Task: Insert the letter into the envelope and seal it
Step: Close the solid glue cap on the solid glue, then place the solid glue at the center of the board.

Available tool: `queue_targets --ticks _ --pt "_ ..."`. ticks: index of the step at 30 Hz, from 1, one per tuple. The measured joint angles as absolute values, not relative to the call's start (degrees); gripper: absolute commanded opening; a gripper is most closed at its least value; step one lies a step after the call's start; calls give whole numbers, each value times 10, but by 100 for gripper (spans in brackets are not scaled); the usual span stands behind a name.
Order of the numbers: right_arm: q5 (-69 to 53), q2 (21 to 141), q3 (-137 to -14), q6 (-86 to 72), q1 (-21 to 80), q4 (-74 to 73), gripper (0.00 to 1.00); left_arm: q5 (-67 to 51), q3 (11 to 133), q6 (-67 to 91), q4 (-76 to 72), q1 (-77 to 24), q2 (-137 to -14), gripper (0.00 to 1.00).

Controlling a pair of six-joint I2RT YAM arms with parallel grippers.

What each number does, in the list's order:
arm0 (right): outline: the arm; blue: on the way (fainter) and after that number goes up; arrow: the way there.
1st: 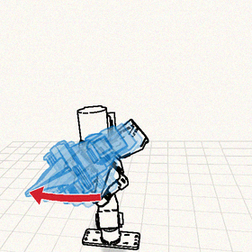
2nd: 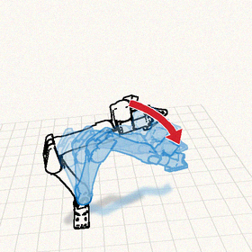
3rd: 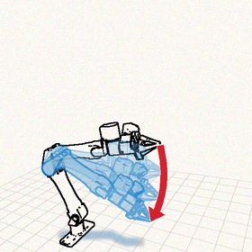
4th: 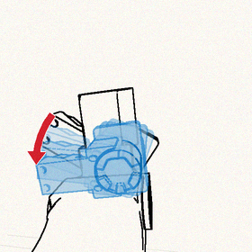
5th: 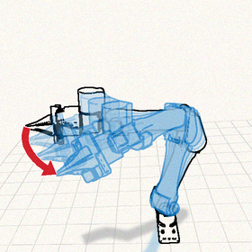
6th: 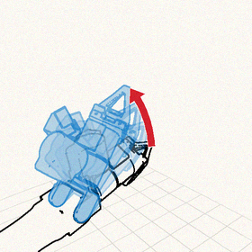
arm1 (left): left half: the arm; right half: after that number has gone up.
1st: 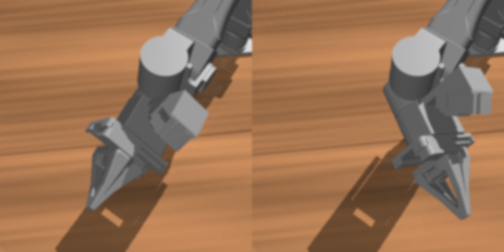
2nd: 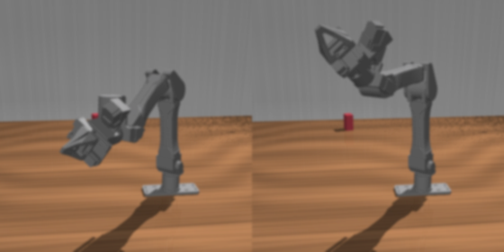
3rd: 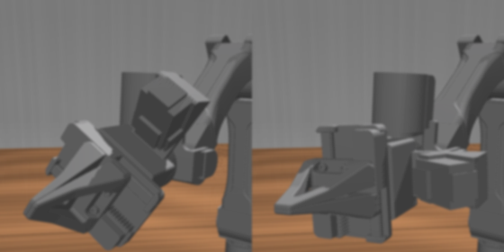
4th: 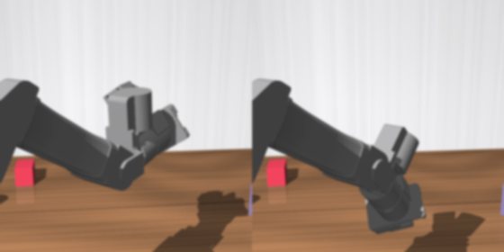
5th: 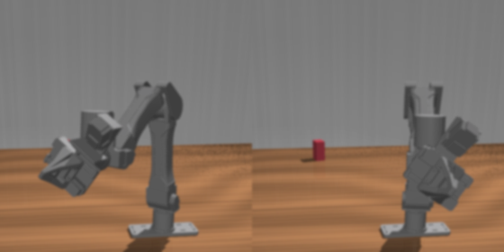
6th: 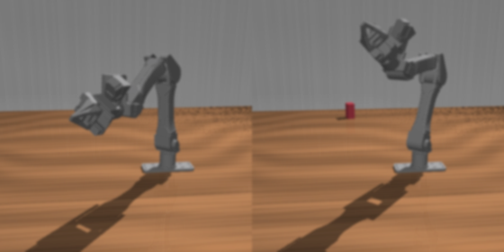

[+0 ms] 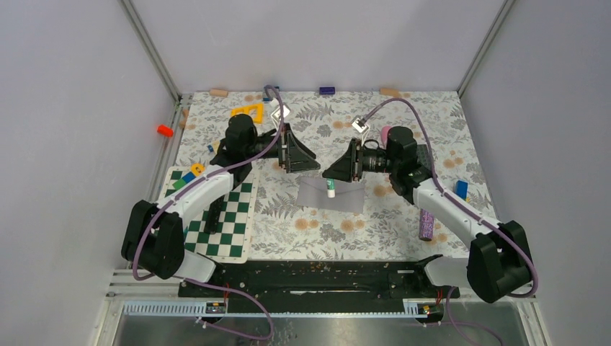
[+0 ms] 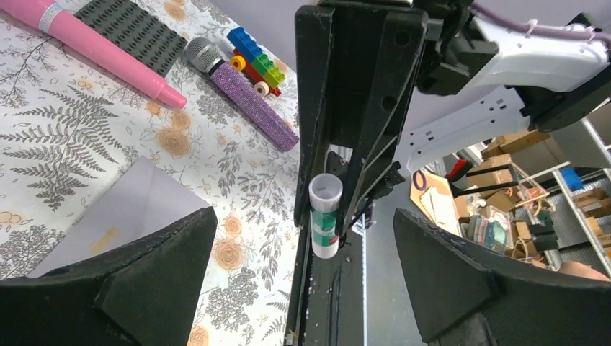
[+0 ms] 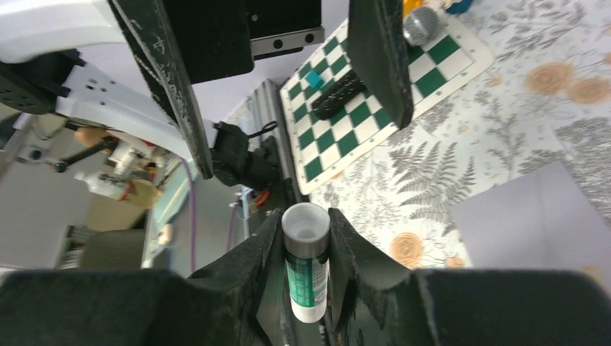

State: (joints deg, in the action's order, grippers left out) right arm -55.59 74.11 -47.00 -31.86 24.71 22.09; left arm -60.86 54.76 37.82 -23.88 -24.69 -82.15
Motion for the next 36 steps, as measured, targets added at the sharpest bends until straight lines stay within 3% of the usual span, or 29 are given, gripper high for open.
queue_targets --ticks 8,18,24,36 --pt "-411 698 -470 -75 244 149 0 -576 587 230 -97 -249 -814 99" --pt "-144 721 -308 42 222 360 0 -532 588 110 -5 -250 -797 99" --pt "-164 713 -307 -44 217 375 0 -517 598 57 24 -272 -802 99" --pt "-347 686 -368 -277 206 399 0 -529 657 22 55 -304 -875 96"
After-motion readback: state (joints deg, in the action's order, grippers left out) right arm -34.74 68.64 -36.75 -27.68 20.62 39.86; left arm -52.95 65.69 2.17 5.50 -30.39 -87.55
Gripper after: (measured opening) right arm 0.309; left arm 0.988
